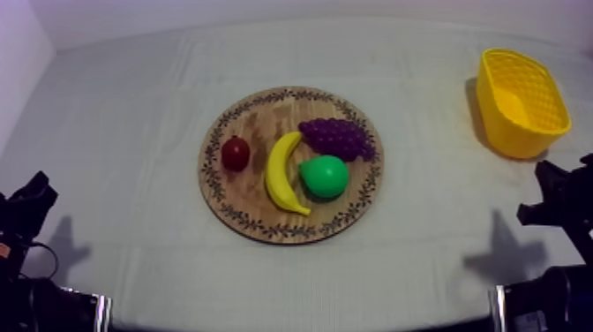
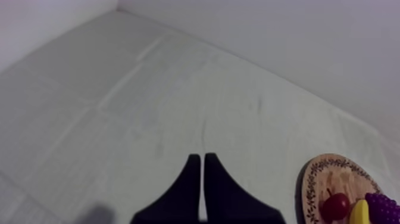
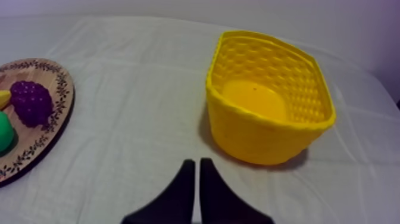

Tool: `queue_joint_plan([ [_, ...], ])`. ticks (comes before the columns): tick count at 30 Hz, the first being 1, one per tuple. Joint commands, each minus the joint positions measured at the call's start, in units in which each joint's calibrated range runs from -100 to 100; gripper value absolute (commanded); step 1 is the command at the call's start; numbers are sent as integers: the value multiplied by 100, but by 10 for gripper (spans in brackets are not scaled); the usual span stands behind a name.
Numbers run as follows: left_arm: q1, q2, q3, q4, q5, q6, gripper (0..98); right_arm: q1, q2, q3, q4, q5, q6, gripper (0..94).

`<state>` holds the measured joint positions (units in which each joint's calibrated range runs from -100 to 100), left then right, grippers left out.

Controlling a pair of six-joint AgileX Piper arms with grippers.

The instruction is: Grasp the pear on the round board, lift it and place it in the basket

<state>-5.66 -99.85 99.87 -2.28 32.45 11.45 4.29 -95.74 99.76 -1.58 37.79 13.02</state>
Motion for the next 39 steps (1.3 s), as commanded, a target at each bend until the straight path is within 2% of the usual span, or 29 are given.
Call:
queue_joint_plan([
  [1,-2,2,2,0,5,0,1,0,-2,2,-1,-5,5,5],
  [39,-2,2,2,0,5,-1,1,275,-2,2,-1,-5,10,5],
])
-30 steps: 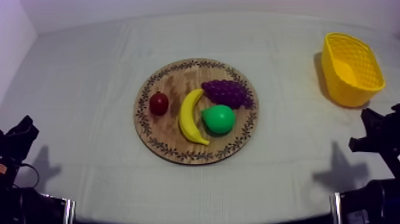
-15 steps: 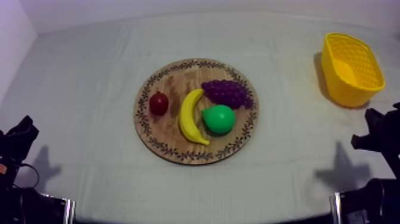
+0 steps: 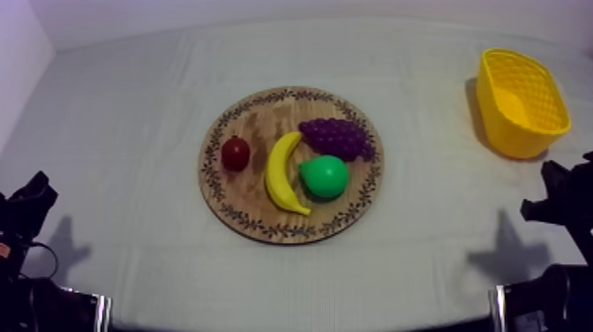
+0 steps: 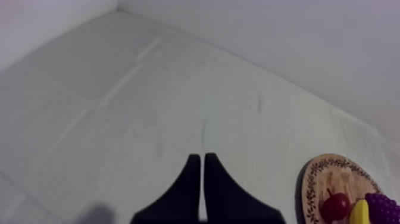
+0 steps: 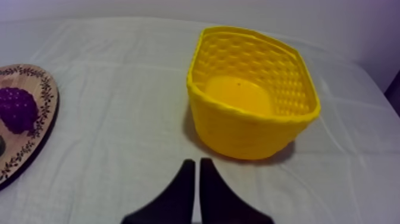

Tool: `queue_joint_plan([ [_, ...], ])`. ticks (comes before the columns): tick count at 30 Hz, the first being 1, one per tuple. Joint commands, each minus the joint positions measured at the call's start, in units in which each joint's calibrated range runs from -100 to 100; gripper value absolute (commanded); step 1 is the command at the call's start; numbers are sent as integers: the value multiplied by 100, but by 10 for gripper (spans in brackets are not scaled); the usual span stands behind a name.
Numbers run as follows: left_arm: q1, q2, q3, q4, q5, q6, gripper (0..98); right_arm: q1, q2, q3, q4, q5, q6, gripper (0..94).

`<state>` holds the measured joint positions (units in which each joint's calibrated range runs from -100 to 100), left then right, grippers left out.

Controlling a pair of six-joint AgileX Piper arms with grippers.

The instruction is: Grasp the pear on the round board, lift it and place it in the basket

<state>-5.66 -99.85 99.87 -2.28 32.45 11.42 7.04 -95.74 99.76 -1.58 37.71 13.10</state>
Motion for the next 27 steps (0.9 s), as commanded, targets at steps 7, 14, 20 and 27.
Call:
queue_joint_plan([
  [7,-2,2,2,0,5,3,1,0,-2,2,-1,3,1,5],
  [14,-2,2,2,0,5,3,1,0,-2,2,-1,3,1,5],
  [20,-2,2,2,0,5,3,1,-5,-2,2,-1,3,87,5],
  [27,-2,2,2,0,5,1,1,6,-2,2,33,82,-70,5],
])
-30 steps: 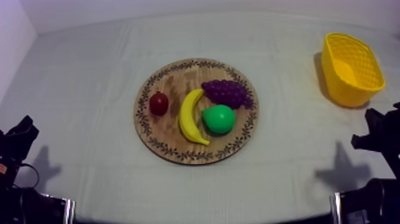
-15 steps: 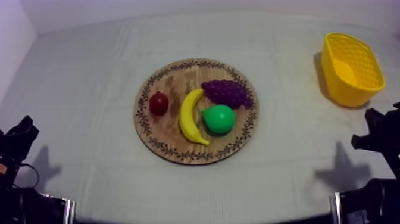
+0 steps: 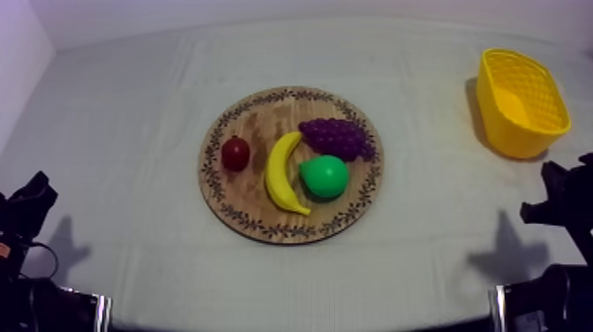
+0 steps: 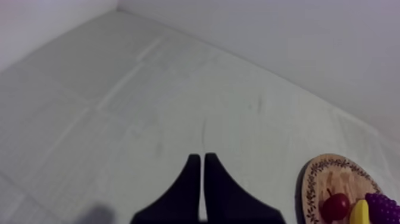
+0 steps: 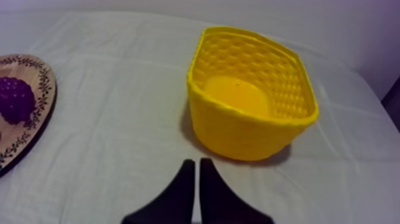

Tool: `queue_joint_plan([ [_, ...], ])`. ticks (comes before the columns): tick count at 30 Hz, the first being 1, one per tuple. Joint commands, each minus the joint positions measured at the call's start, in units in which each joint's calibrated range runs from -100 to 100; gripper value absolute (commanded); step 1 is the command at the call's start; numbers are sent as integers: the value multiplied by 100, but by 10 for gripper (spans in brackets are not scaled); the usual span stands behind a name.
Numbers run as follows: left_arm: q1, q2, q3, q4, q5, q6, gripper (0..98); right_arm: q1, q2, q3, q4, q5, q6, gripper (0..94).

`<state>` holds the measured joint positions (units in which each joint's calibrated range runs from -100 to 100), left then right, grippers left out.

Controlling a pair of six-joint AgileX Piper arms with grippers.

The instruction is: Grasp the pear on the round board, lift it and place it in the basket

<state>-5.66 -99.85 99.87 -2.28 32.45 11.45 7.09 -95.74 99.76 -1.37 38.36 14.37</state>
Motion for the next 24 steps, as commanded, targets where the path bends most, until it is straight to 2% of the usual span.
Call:
queue_joint_plan([
  [1,-2,2,2,0,5,-2,1,2,-2,2,17,27,-262,5],
  [8,-2,2,2,0,5,0,1,-41,-2,-40,15,71,-412,6],
  [14,-2,2,2,0,5,0,1,-473,-2,-375,175,254,-615,6],
  [19,-2,2,2,0,5,0,1,-618,224,-1040,24,391,-527,6],
  [24,-2,2,2,0,5,0,1,-632,1227,-2095,-197,375,-501,6],
])
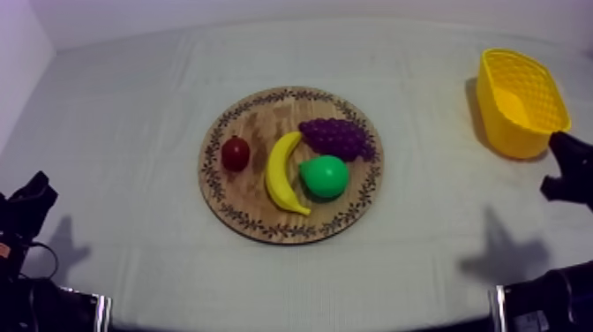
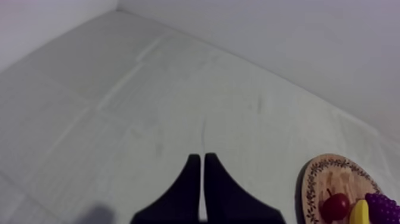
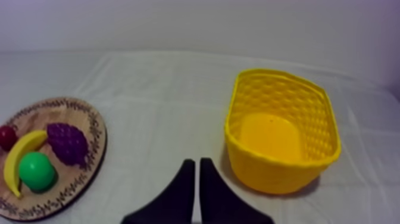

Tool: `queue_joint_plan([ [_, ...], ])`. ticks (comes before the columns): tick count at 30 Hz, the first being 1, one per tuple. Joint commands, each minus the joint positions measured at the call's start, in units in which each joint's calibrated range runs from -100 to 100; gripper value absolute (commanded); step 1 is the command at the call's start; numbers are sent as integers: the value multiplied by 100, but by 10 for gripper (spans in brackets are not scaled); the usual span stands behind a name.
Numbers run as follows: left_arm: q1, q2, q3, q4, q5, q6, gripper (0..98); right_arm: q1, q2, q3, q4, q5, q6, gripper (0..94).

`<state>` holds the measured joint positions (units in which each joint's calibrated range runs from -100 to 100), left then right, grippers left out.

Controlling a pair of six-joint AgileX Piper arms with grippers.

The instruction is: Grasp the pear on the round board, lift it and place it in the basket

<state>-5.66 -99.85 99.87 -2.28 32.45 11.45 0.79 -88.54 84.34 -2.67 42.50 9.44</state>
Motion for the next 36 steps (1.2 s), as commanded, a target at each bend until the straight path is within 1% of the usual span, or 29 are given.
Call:
queue_joint_plan([
  [1,-2,2,2,0,5,0,1,-20,732,-815,-92,-54,-43,6],
  [4,-2,2,2,0,5,0,1,-150,1418,-1621,-134,-114,-116,6],
  [8,-2,2,2,0,5,0,1,-539,2406,-2581,-106,-176,-10,10],
  [10,-2,2,2,0,5,0,1,-840,2946,-3015,-56,-141,-32,11],
  [14,-2,2,2,0,5,-2,1,-1563,4075,-3797,64,164,-36,13],
  [16,-2,2,2,0,5,-2,1,-1810,4626,-4130,-18,332,117,9],
  [19,-2,2,2,0,5,-2,1,-2046,5370,-4501,-221,485,401,10],
  [23,-2,2,2,0,5,-1,1,-2209,6195,-4753,-436,721,793,75],
  [26,-2,2,2,0,5,0,1,-2362,6777,-4789,-518,772,910,117],
  [29,-2,2,2,0,5,0,1,-2521,7305,-4775,-509,805,925,168],
  [33,-2,2,2,0,5,0,1,-2669,7816,-4708,-379,802,991,294],
  [36,-2,2,2,0,5,0,1,-2744,8054,-4624,-299,669,972,355],
])
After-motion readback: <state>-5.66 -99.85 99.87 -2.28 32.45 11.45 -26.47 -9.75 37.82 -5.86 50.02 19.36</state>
